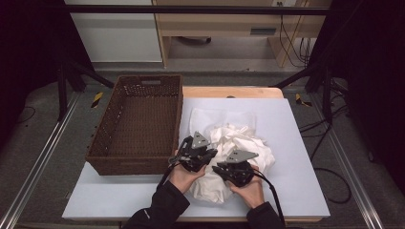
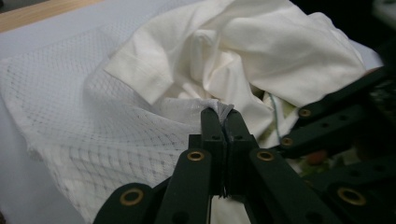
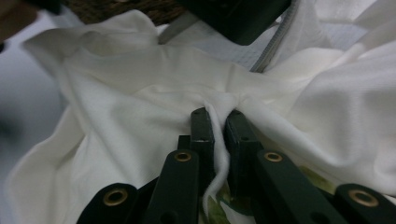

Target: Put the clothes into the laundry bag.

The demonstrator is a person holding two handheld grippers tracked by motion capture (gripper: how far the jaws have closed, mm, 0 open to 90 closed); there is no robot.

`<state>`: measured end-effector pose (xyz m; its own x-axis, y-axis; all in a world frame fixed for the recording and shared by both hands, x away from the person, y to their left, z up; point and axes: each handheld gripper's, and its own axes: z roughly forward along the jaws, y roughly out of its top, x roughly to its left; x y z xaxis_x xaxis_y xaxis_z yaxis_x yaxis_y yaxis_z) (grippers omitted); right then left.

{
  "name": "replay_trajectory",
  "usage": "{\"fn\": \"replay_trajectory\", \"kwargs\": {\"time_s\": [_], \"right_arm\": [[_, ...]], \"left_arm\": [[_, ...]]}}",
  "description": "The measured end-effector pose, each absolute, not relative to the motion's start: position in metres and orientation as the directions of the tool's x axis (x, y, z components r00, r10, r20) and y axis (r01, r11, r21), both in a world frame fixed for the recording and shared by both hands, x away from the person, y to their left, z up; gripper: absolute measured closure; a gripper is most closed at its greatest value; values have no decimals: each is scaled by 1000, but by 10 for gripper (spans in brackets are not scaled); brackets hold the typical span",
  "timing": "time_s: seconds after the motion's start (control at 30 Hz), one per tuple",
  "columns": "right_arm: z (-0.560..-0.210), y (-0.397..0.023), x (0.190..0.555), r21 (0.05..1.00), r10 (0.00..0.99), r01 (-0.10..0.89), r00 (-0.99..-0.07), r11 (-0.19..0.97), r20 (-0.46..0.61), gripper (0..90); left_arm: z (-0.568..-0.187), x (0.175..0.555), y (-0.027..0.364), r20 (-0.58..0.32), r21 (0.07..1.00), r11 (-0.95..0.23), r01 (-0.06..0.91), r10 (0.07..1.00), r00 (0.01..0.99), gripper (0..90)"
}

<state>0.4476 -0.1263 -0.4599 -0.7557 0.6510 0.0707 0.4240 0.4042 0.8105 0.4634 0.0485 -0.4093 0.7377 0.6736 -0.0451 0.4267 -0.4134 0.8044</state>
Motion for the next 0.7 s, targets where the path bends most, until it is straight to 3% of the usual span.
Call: {"fn": "replay_trajectory", "kwargs": {"time_s": [0.17, 0.27, 0.47, 0.57, 0.7], "right_arm": [[-467, -118, 458, 827, 760, 444, -649, 345, 32, 836], [-465, -121, 457, 830, 826, 442, -562, 341, -41, 837], [-463, -130, 456, 819, 878, 468, -469, 333, -90, 836], [-463, -135, 457, 828, 854, 455, -517, 329, -55, 807], [-445, -161, 451, 861, 782, 452, -613, 233, 111, 651]], "left_arm": [[-414, 463, 61, -112, 815, -360, 455, 672, 732, 895], [-415, 461, 65, -108, 814, -365, 453, 671, 734, 895], [-419, 464, 65, -114, 811, -363, 458, 671, 733, 894], [-419, 467, 67, -118, 809, -356, 467, 680, 724, 893], [-420, 470, 71, -123, 810, -348, 471, 685, 718, 893]]}}
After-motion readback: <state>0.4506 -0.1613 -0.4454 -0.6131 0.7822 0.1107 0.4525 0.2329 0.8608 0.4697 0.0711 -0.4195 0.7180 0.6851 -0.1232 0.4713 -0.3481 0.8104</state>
